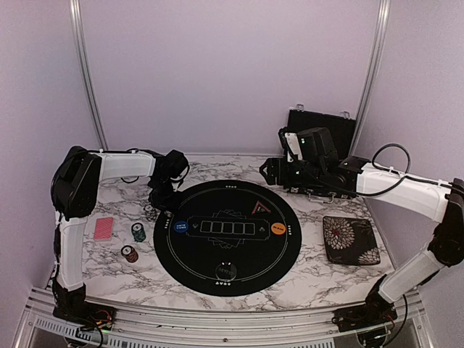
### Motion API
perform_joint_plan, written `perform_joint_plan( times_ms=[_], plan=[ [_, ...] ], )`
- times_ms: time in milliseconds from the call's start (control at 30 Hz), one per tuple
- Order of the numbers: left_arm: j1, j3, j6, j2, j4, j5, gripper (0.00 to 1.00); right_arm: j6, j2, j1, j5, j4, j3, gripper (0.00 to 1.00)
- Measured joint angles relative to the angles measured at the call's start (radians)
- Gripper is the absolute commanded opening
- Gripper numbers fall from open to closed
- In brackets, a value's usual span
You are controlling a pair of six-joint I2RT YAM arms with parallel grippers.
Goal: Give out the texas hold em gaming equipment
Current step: Place the poker chips pile at the small blind area, then pick up the pile of poker chips from the pile of poker chips.
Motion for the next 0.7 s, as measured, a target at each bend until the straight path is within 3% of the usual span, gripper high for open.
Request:
perform_joint_plan(
  times_ms=[700],
  plan=[
    [-0.010, 0.052, 0.021, -0.019, -0.005, -0.002, 0.59, 0.000, 0.000, 0.000, 0.006, 0.000, 0.000, 0.81]
  ],
)
